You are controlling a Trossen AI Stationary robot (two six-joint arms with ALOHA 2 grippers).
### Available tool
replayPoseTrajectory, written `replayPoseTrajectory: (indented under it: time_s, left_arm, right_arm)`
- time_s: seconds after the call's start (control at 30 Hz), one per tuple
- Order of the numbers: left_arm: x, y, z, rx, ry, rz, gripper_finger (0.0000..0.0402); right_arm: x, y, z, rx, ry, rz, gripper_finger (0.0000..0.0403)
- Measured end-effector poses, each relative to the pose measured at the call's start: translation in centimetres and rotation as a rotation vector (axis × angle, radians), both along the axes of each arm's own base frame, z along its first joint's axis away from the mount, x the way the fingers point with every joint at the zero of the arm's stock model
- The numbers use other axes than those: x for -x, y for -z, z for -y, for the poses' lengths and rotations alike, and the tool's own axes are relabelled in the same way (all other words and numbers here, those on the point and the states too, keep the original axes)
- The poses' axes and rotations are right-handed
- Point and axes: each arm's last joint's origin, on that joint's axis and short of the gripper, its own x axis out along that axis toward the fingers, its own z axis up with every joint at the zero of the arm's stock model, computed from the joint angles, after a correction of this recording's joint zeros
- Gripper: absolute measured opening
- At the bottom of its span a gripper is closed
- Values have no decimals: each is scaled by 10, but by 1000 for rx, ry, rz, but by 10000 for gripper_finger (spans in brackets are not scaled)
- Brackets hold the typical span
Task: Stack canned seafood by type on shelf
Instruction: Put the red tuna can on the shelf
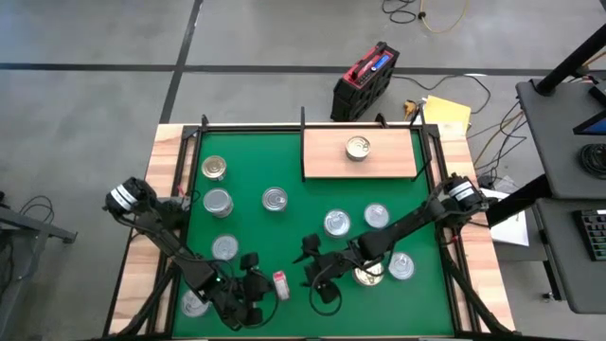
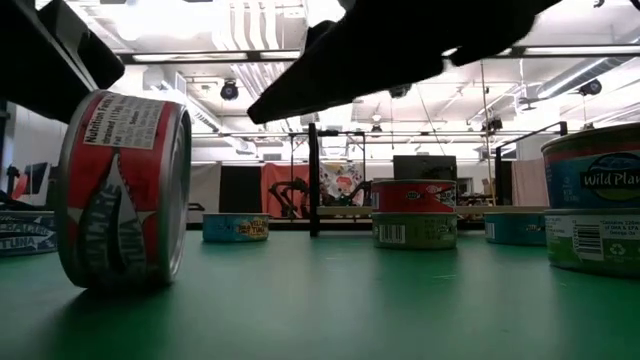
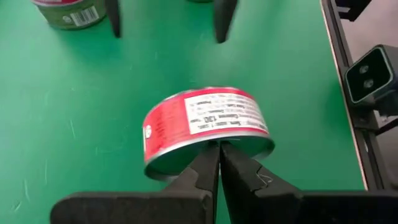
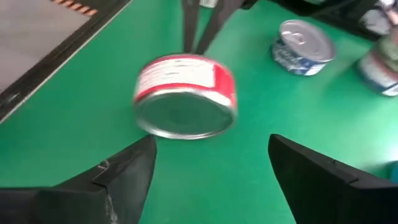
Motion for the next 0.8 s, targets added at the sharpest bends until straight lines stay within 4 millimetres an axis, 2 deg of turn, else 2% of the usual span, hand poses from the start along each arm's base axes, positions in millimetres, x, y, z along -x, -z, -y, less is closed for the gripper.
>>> replayPoseTrajectory:
  time_s: [0.13, 0.23, 0.43, 0.6, 0.7, 0.8]
  left_arm:
    - [-4, 8, 1, -30, -33, 27, 0]
    - [-6, 16, 0, -65, -68, 37, 0]
    - [-13, 28, -3, -104, -180, 99, 0]
    - [-18, 36, -7, -106, -256, 132, 0]
    - [-17, 36, -7, -116, -253, 120, 0]
    - [-13, 31, -8, -125, -240, 108, 0]
  right_arm:
    - [4, 3, -5, 75, -37, -14, 309]
    - [4, 1, -6, 48, -13, -2, 305]
    - [1, 0, 0, -172, 220, -33, 293]
    - [7, -2, 2, -335, 374, -115, 278]
    - [16, -7, 2, -303, 328, -192, 268]
    - [25, -11, -2, -170, 235, -218, 259]
